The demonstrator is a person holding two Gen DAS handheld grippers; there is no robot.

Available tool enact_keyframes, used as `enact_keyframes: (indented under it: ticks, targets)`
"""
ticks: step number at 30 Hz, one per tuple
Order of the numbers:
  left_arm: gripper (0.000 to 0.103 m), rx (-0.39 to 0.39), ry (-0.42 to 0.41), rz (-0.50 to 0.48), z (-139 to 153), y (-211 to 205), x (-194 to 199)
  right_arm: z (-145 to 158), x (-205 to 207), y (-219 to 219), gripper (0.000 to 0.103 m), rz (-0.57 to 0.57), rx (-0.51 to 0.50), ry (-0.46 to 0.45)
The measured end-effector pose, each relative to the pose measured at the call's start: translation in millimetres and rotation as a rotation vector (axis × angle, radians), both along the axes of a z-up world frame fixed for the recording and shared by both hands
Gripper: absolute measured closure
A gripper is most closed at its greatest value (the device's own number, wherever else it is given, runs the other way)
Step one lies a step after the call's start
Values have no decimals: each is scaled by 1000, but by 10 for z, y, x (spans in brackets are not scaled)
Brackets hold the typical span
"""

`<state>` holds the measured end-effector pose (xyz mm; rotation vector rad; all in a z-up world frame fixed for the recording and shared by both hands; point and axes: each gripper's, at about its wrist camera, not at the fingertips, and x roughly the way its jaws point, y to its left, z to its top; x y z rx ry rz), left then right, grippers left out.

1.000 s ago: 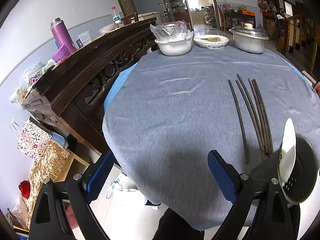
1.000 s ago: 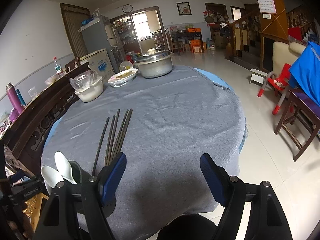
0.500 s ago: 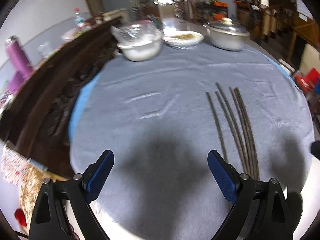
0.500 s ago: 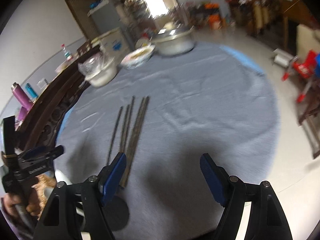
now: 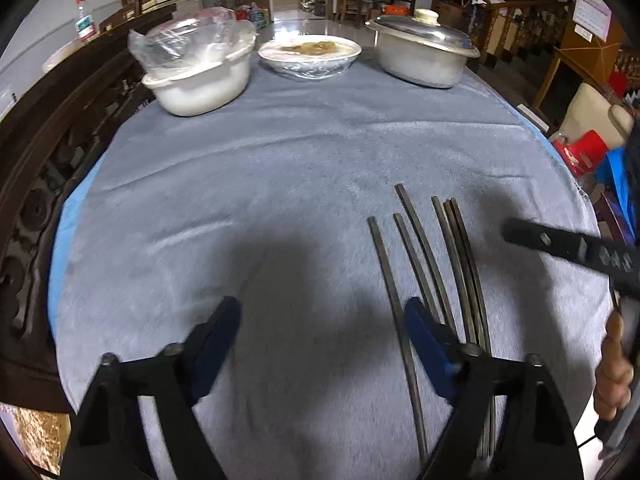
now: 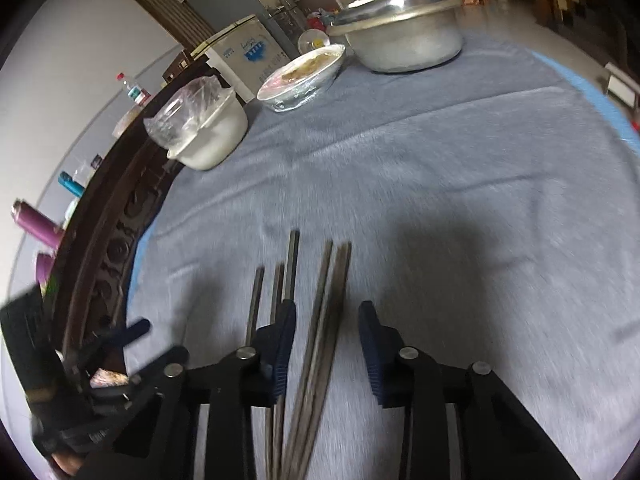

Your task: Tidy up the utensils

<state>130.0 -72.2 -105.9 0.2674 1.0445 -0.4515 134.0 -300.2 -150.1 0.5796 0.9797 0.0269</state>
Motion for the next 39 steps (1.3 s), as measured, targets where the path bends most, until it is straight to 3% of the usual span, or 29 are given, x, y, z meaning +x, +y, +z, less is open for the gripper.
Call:
enact_keyframes:
  ticks: [4,8,11,19,23,29,32,39]
  targets:
    - [34,4,21,-27,-116,-121,144,-140,339,-26,74,8,1,49]
    - [35,2,40,-41,-204,-191,223,-268,538,-13,79,3,-37,111]
    - [43,7,61,-55,-281,-245,267,-293,609,51,83,17,-100,137]
    - [43,14,87,-57,-420,-312,337,-242,750,373,87,105,-340,196]
    - [43,10,100,-42,-434,-313,409,-243,709,194,88,75,-301,211]
    - [46,31,112,-37,-447,-336,509,-233,596,-196,92,22,-55,176]
    - [66,63,97,-47,-460,-418,545,-186,563,-301,93,-14,-75,169]
    - [69,73,81,-28,-490,-565,657,-227,620,-314,89,7,-62,196]
